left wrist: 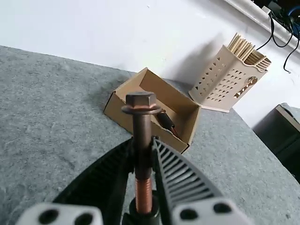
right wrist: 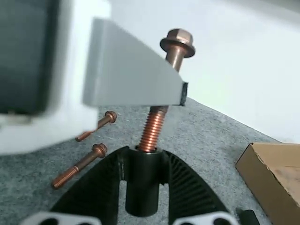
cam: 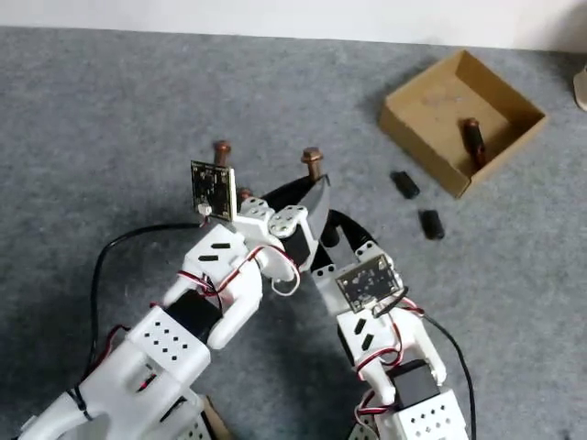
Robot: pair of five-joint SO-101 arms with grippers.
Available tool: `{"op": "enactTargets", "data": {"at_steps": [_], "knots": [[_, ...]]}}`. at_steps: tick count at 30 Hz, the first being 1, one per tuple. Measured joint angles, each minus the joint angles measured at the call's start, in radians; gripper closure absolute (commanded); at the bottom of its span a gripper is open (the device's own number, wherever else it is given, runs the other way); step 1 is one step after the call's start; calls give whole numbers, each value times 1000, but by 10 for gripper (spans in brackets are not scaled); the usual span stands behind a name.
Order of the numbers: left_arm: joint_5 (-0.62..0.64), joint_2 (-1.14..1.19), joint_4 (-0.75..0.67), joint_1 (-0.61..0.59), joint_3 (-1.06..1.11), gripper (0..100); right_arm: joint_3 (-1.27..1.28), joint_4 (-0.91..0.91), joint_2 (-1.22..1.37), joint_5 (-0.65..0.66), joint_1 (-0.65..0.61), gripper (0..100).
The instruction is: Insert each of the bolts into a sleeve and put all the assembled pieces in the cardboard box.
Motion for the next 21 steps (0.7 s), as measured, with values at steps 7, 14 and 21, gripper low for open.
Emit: {"op": "enactTargets", "data": {"at_steps": [7, 14, 21], "knots": [[2, 0, 89, 15, -3, 995, 0, 0, 0, 0, 75, 995], [-40, -3, 172, 74, -8, 993, 0, 0, 0, -2, 83, 995], [-98, -2, 187, 98, -15, 842, 0, 0, 0, 2, 104, 995]]}}
